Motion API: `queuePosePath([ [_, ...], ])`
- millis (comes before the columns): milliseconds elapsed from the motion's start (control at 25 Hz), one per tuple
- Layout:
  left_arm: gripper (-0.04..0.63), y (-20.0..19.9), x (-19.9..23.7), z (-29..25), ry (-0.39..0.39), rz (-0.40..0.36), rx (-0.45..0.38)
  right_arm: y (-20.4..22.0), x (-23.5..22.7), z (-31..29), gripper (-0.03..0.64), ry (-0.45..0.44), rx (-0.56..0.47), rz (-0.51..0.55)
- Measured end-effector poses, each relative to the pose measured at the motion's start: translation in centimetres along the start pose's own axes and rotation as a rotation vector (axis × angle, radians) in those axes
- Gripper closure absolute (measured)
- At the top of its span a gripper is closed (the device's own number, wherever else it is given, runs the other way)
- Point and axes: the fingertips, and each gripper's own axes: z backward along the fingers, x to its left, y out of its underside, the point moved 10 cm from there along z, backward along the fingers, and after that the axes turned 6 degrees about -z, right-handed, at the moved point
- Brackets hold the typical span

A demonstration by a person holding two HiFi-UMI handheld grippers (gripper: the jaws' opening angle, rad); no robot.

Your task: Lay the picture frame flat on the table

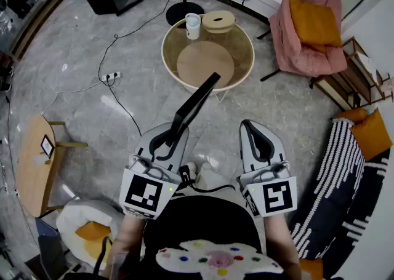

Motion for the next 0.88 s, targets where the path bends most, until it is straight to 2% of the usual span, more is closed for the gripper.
queuePosePath([
  [240,0.563,0.6,0.0,0.2,0.008,-0.029,0.014,0.1,0.1,0.1,0.581,0.001,0.001,0.000],
  [440,0.563,0.5,0.1,0.2,0.011,-0.005,-0.002,0.0,0.5,0.1,0.581,0.003,0.004,0.013],
  [880,0.563,0.9,1.3,0.6,0.051,-0.014,-0.026,0.0,1.5,0.0,0.581,0.072,-0.006,-0.028],
])
